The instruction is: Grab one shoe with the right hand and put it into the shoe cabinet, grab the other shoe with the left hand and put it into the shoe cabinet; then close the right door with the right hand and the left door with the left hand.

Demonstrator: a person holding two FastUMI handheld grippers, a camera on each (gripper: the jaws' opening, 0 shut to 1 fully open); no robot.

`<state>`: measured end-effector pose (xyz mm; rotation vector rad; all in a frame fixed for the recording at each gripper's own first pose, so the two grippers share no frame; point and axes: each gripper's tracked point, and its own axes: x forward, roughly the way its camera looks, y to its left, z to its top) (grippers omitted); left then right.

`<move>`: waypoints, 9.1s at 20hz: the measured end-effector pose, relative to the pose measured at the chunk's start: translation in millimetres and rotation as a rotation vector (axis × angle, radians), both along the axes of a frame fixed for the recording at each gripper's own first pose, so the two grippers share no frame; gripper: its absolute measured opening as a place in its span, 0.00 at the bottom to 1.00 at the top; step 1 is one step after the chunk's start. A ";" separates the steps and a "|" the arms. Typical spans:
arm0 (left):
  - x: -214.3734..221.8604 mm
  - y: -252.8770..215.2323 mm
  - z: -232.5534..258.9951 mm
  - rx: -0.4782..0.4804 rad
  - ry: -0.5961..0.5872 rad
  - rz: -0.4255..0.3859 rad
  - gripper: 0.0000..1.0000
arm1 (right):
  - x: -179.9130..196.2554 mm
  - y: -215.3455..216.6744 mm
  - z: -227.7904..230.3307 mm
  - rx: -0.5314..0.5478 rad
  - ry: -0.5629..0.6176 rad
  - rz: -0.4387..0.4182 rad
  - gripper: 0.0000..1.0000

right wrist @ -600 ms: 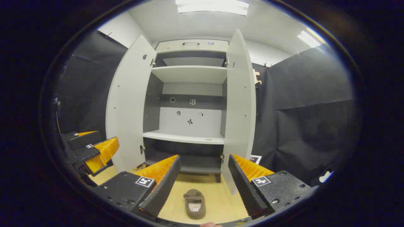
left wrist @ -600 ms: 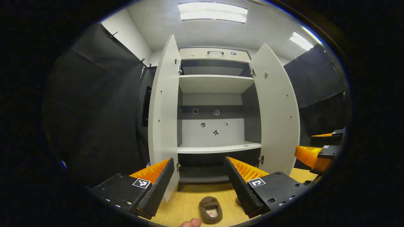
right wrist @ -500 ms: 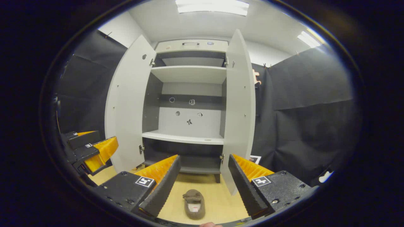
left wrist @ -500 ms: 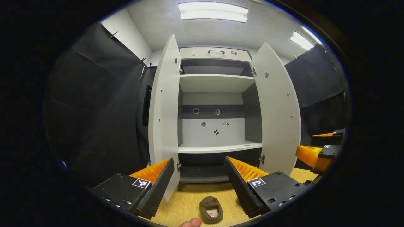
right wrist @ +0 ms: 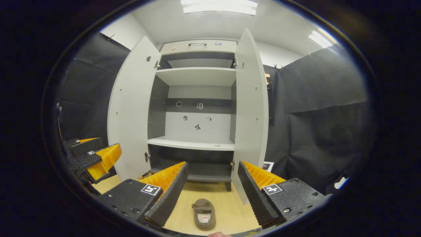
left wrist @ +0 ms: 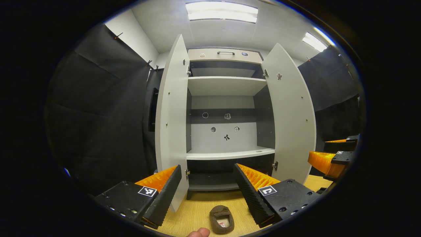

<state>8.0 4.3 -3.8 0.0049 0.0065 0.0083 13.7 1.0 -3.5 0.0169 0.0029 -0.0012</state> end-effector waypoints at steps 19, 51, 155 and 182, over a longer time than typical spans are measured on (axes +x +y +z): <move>6.8 6.9 -13.6 -0.003 0.038 0.007 0.96 | 52.6 25.2 -91.1 -0.022 0.222 0.087 0.98; 11.5 44.9 -45.2 -0.032 0.104 0.104 0.96 | 102.9 55.0 -354.7 -0.215 0.776 0.095 0.33; 5.8 -10.8 -324.4 -0.163 0.872 -0.012 0.96 | 46.1 -28.9 -100.9 0.010 0.169 -0.007 0.93; 34.7 -38.1 -210.7 -0.297 0.642 -0.050 0.00 | 68.8 -21.9 -107.9 -0.014 0.189 0.020 0.93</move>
